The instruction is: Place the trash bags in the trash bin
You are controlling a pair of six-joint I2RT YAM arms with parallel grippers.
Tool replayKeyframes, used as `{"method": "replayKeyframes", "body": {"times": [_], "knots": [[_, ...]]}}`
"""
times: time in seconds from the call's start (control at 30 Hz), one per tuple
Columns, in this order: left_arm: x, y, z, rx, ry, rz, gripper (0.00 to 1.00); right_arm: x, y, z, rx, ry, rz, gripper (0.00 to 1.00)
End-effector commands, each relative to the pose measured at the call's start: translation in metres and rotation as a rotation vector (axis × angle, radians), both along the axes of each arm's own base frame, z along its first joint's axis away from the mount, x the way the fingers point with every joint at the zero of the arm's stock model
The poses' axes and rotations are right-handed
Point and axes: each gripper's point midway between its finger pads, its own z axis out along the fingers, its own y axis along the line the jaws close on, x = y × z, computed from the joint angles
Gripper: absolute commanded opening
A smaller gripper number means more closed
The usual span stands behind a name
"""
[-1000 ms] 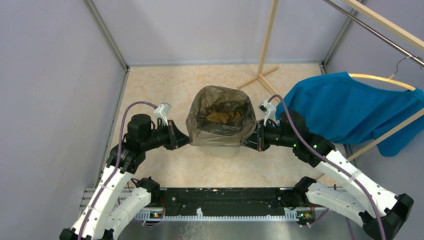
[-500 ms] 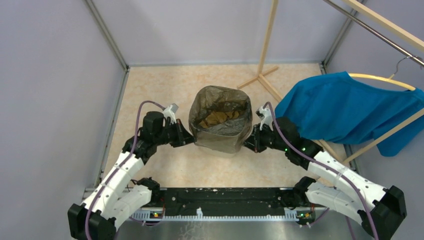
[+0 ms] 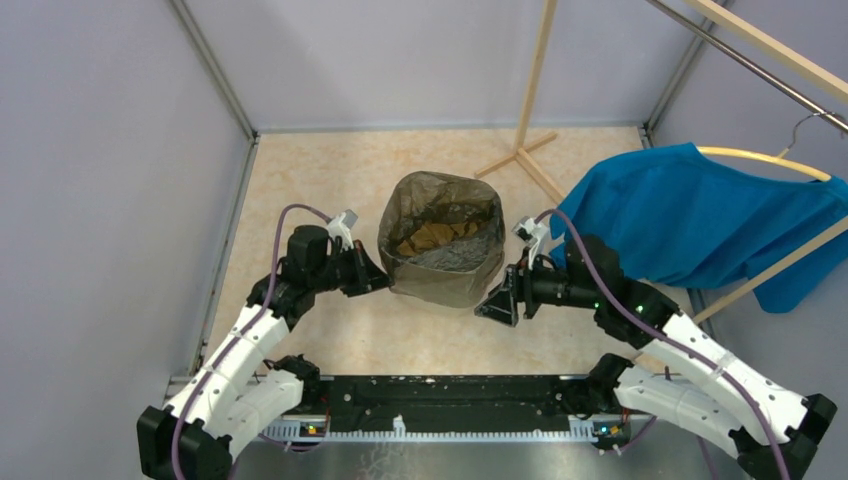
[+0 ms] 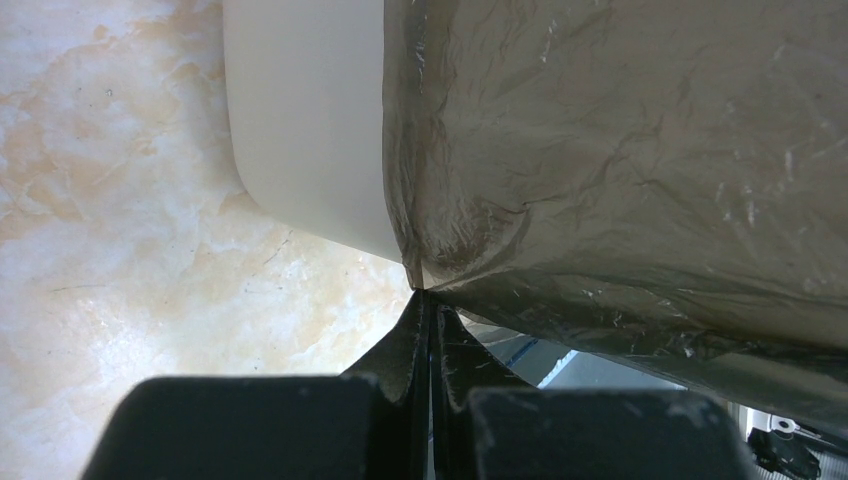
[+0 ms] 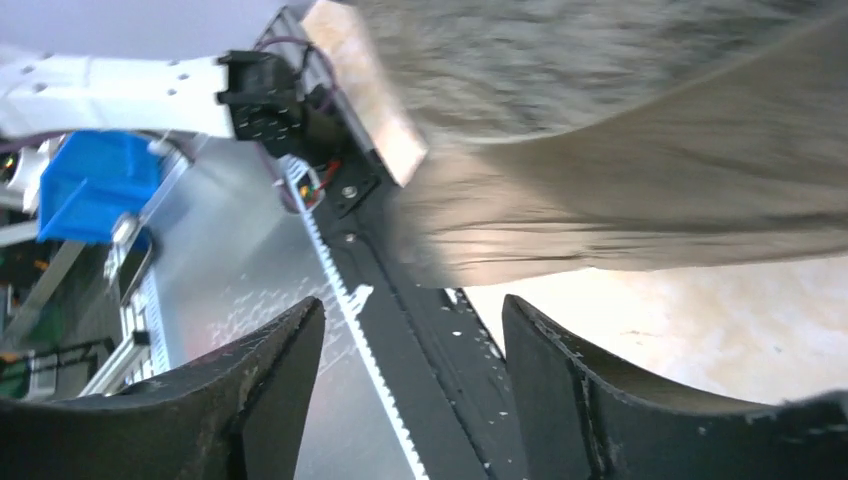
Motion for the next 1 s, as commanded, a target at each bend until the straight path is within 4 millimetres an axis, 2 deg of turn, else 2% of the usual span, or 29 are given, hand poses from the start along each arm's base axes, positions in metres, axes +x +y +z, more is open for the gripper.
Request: {"method": "replayKeyframes", "body": {"times": [0.0,0.07,0.17,0.23,0.3,0.4,0.5,0.6,0.8,0.87,0.9,0.97], "knots": [[0.000,-0.003,0.013,-0.025,-0.032,-0.014,0.00,-0.025,0.016,0.038,0.075,-0.042,0.058,0.69],[0.000,-0.003,0.017,-0.026,-0.041,-0.011,0.00,-0.007,0.016,0.038,0.042,-0.060,-0.054,0.73],[0.001,-0.002,0.022,-0.024,-0.048,-0.009,0.00,0.010,0.018,0.032,0.002,-0.074,-0.131,0.75],[0.000,-0.002,0.024,-0.022,-0.051,-0.008,0.00,0.019,0.017,0.025,-0.030,-0.074,-0.181,0.74],[0.000,-0.002,0.026,-0.025,-0.053,-0.010,0.00,0.025,0.019,0.017,-0.054,-0.066,-0.204,0.68],[0.001,-0.003,0.027,-0.033,-0.053,-0.011,0.00,0.027,0.027,0.014,-0.047,-0.058,-0.203,0.53],[0.001,-0.004,0.029,-0.039,-0.055,-0.012,0.00,0.031,0.025,0.009,-0.046,-0.052,-0.238,0.26],[0.001,-0.004,0.028,-0.036,-0.055,-0.013,0.00,0.030,0.014,-0.009,-0.061,-0.029,-0.286,0.01],[0.003,-0.007,0.026,-0.043,-0.054,-0.023,0.00,0.024,0.012,-0.056,-0.035,-0.001,-0.282,0.00],[0.004,-0.007,0.026,-0.046,-0.055,-0.023,0.00,0.028,0.012,-0.066,-0.030,-0.003,-0.301,0.00],[0.005,-0.007,0.025,-0.045,-0.055,-0.022,0.00,0.036,0.009,-0.075,-0.058,-0.012,-0.347,0.00],[0.005,-0.007,0.023,-0.043,-0.054,-0.022,0.00,0.043,0.006,-0.079,-0.083,-0.022,-0.386,0.00]]}}
